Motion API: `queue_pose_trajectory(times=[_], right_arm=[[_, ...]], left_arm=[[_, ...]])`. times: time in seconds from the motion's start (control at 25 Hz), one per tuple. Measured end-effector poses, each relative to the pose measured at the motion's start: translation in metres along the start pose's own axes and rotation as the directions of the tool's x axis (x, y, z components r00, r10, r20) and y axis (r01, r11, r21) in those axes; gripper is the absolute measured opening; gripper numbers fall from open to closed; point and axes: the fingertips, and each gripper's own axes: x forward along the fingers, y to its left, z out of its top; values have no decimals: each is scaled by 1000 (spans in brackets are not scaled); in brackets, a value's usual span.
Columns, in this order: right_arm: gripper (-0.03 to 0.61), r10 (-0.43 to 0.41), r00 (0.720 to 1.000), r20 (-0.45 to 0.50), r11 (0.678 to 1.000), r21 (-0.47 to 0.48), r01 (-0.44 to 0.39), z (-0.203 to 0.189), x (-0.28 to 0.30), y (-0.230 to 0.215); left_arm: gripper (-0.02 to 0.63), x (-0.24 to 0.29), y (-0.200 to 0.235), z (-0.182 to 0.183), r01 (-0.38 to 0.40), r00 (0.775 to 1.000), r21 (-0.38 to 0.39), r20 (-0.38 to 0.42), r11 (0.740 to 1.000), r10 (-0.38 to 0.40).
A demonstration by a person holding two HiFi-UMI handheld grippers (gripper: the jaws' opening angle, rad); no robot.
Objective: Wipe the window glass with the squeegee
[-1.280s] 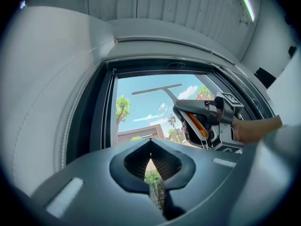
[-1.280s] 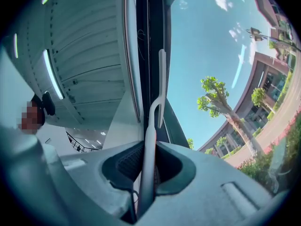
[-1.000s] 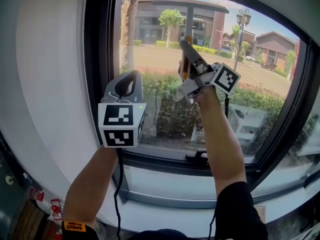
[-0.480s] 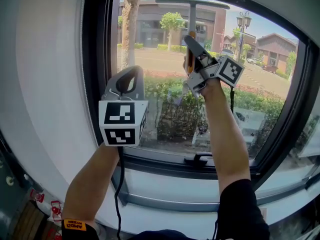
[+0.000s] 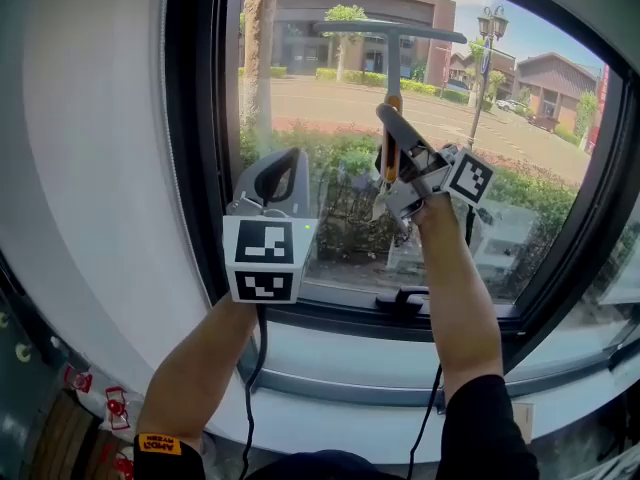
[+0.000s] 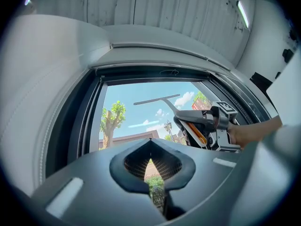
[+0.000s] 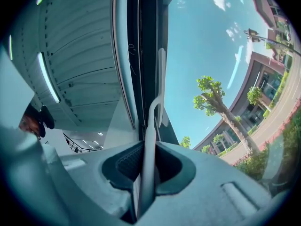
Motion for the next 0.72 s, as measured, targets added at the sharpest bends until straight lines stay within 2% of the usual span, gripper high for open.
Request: queue_pose_trajectory(times=[0.36,0.6,0.72], right_arm=[[44,-48,997,-66,997,64,53,-70,-59,-7],[44,-69,995,-75,988,132,79,-109,-103,-8],[44,-81,994,-80,984,151,92,-124,-123,-10]], left_arm=[[18,-11,-12,-89,5,991,-88,-135,996,-17],[18,-26,-18,-120,0,986,-167,-166,986,-28],[18,-33,-22,-130,-1,985,-162,-172,987,-27]])
